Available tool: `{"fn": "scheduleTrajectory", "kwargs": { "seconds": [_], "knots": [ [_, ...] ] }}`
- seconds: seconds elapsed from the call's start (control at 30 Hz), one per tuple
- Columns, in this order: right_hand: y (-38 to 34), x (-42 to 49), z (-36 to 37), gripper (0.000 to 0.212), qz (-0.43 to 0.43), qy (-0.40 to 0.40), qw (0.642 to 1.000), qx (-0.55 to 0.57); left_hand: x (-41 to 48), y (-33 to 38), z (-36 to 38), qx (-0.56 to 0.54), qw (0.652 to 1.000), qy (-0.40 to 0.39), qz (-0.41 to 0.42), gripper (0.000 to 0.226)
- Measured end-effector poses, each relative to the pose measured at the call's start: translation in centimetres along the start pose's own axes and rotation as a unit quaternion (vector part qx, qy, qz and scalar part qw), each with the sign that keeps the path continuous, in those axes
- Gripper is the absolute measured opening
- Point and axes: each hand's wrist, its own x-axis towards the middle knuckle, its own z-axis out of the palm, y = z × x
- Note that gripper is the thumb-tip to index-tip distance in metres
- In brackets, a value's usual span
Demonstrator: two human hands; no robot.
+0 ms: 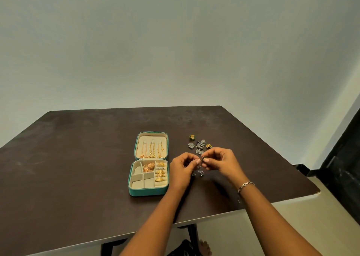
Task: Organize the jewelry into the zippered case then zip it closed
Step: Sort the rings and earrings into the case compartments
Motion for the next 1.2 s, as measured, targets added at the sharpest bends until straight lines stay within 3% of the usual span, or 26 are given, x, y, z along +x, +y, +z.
{"fn": "scheduleTrajectory", "kwargs": {
  "seconds": [0.17,0.43,0.63,0.87,1.2],
  "knots": [
    [-1.8,0.6,-1.7,0.022,-0.046,0.015,0.995,-0.088,-0.9,1.0,-0.3,-0.059,0.997,0.018,-0.036,0.032],
    [-4.3,0.1,-1.5,0.017,-0.066,-0.015,0.997,-0.034,-1.3,4.8,-1.0,-0.179,0.984,0.018,-0.011,0.018],
    [-5.0,-0.2,-1.0,0.012,-0.063,-0.017,0.998,0.017,-1.2,5.8,-3.3,-0.191,0.981,0.004,-0.026,0.016],
    [-4.9,-0.2,0.5,0.013,-0.050,-0.046,0.998,0.004,-1.6,5.6,-6.3,-0.192,0.980,0.012,-0.051,0.021],
    [-6.5,-1.4,4.0,0.013,-0.045,-0.071,0.996,0.000,-2.7,4.8,-11.7,-0.214,0.968,0.125,-0.037,0.021]
  ]
}}
